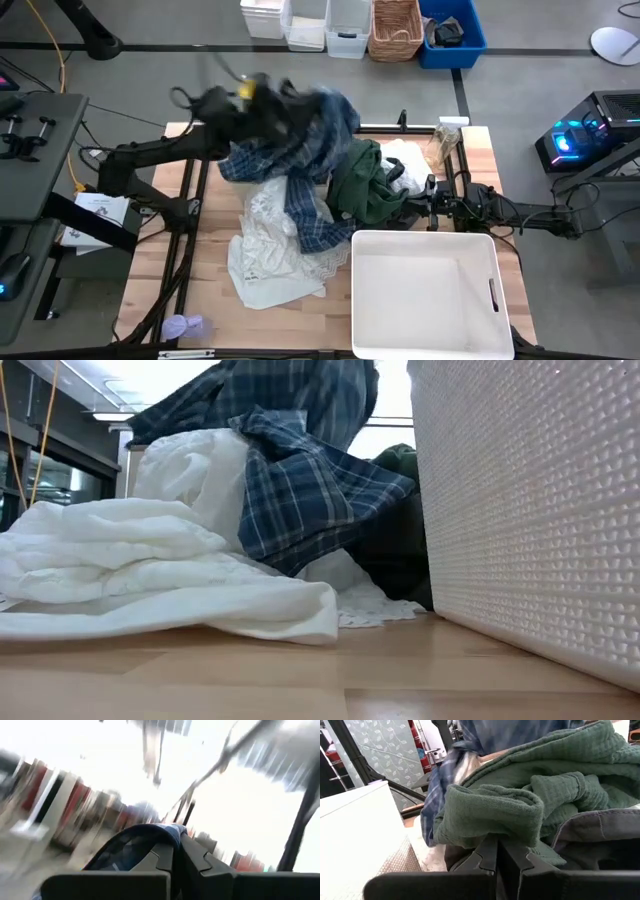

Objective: Sort clothes
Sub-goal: Put the dark blue long sleeve polo into the laundry organizer

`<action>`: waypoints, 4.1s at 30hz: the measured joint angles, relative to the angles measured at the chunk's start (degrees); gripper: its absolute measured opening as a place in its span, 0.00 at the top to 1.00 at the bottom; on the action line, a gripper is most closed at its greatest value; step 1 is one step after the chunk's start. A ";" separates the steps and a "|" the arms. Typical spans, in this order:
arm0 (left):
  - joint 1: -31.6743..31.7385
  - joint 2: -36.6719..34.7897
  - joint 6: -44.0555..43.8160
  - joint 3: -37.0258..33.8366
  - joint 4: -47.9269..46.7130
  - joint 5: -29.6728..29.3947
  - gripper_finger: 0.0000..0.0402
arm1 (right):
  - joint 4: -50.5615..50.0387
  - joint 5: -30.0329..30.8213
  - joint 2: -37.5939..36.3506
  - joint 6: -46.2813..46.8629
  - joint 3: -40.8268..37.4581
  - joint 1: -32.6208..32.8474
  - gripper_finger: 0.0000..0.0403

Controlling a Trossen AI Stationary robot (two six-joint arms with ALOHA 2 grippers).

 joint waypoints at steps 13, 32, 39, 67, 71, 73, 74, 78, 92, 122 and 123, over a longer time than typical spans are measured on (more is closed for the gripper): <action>17.66 -18.41 -12.54 -35.61 19.10 -11.33 1.00 | 0.00 0.00 0.00 0.00 0.00 0.00 1.00; 19.41 -12.05 1.82 -24.50 -66.12 -11.59 1.00 | -0.02 0.00 0.00 0.00 0.02 0.00 1.00; 19.05 3.24 17.08 -8.23 -87.30 -15.24 0.99 | 0.00 0.00 0.00 0.00 0.00 -0.01 1.00; 5.23 9.29 40.04 27.64 -104.98 6.15 0.33 | -0.01 0.01 0.00 -0.01 0.01 -0.02 1.00; -10.39 10.30 53.38 27.66 -103.47 -4.84 0.33 | 0.00 0.01 0.00 0.00 0.01 -0.02 1.00; -17.59 11.52 60.38 27.66 -103.03 -12.74 0.33 | -0.02 0.00 0.00 -0.02 0.02 0.00 1.00; -20.70 12.22 63.58 27.66 -102.71 -16.45 0.33 | 0.00 0.02 -0.02 0.00 0.00 0.00 1.00; -27.73 15.77 69.52 27.66 -100.02 -23.66 0.33 | -0.01 0.00 0.00 0.00 0.02 -0.01 1.00; -25.72 27.77 71.03 27.60 -102.71 -34.65 0.33 | 0.00 0.02 0.00 0.00 0.02 0.00 1.00; -21.30 13.04 60.06 37.43 -88.41 -23.54 1.00 | -0.01 0.01 -0.02 0.00 0.00 -0.01 1.00; -20.18 10.73 60.13 37.43 -85.73 -25.97 1.00 | 0.01 0.00 -0.02 -0.01 0.01 -0.01 1.00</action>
